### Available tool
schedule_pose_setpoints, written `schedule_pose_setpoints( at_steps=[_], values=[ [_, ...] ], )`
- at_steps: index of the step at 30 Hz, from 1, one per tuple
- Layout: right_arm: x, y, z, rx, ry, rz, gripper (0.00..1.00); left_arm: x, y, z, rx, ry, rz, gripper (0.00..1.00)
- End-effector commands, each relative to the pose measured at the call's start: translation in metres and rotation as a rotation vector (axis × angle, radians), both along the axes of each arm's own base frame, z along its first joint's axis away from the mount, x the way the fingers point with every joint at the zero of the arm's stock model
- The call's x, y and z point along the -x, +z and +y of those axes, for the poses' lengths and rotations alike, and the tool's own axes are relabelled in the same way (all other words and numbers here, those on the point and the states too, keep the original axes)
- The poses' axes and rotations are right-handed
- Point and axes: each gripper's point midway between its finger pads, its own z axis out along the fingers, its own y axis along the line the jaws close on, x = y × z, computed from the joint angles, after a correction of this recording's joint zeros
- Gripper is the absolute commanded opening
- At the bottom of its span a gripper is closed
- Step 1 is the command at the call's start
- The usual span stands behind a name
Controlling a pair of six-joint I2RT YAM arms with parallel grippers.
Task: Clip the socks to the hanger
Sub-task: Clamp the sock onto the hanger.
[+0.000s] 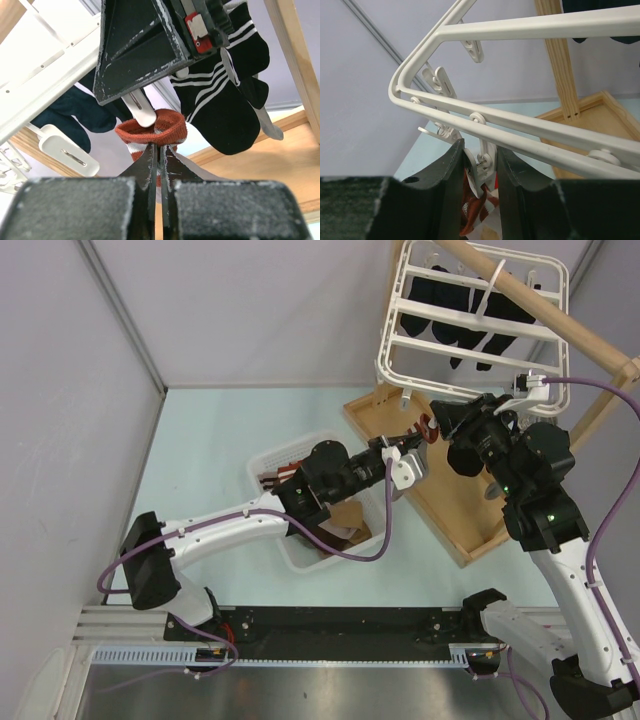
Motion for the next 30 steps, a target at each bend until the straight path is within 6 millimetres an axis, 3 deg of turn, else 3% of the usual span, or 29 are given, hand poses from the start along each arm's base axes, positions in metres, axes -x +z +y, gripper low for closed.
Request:
schedule_pose_setpoints(
  at_steps=[1, 18, 19, 20, 22, 23, 25, 28, 30],
  values=[
    [0.006, -0.003, 0.007, 0.022, 0.041, 0.009, 0.0, 0.009, 0.036, 0.0, 0.076, -0.03, -0.054, 0.0],
    [0.002, -0.01, 0.007, 0.037, 0.026, 0.033, 0.01, 0.011, 0.044, -0.007, 0.095, -0.047, -0.057, 0.01],
    [0.002, -0.01, 0.006, 0.036, 0.017, 0.033, 0.07, 0.012, 0.044, -0.007, 0.096, -0.052, -0.054, 0.01],
    [0.003, -0.01, 0.005, 0.034, 0.015, 0.033, 0.22, 0.011, 0.041, -0.007, 0.092, -0.05, -0.049, 0.03],
    [0.003, -0.009, 0.003, 0.034, 0.003, 0.031, 0.35, 0.012, 0.04, -0.008, 0.094, -0.051, -0.044, 0.1],
    [0.003, -0.009, 0.002, 0.032, -0.002, 0.032, 0.39, 0.011, 0.039, -0.007, 0.094, -0.05, -0.039, 0.18],
    [0.004, -0.008, 0.0, 0.03, -0.008, 0.029, 0.5, 0.011, 0.038, -0.007, 0.098, -0.048, -0.035, 0.27],
    [0.003, -0.008, -0.006, 0.027, -0.044, 0.033, 0.57, 0.011, 0.037, -0.004, 0.114, -0.041, -0.025, 0.4],
    [0.002, -0.009, -0.01, 0.026, -0.064, 0.038, 0.6, 0.011, 0.039, -0.001, 0.136, -0.035, -0.022, 0.54]
  ],
)
